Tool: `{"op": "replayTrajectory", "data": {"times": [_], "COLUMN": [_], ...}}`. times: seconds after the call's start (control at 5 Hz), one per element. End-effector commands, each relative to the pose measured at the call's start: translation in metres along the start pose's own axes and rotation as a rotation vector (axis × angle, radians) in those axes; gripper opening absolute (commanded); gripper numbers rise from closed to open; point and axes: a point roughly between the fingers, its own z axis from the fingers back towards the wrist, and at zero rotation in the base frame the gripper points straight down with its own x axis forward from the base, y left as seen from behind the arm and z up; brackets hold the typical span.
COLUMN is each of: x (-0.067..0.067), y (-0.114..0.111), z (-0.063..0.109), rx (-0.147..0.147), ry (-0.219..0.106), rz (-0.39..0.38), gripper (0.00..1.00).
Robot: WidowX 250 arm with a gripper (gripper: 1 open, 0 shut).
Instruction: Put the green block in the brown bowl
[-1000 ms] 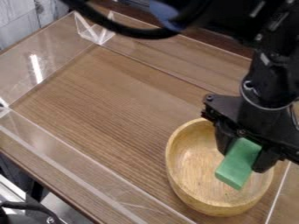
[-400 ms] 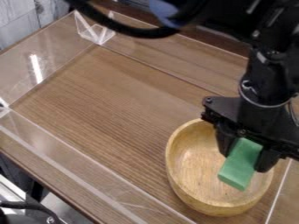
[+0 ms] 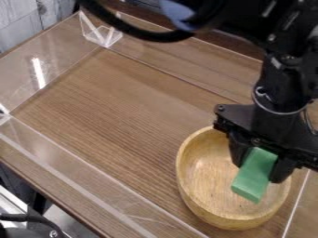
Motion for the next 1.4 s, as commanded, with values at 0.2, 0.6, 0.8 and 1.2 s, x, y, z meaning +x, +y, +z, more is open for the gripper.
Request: {"op": "replayTrajectory", "data": {"times": [0.2,0.6,0.8,1.2], "x": [0.008,0.009,0.01,0.011], "y": [0.001,0.003,0.004,0.005], "z": [0.001,-0.006,-0.009,-0.013], "rx": [-0.024,-0.028,-0.031,-0.036], "ry": [-0.02,-0.011,-0.007,0.001], "rz": [0.018,0.023,0.024,0.025], "gripper": [0.0,0.0,0.0,0.0]}}
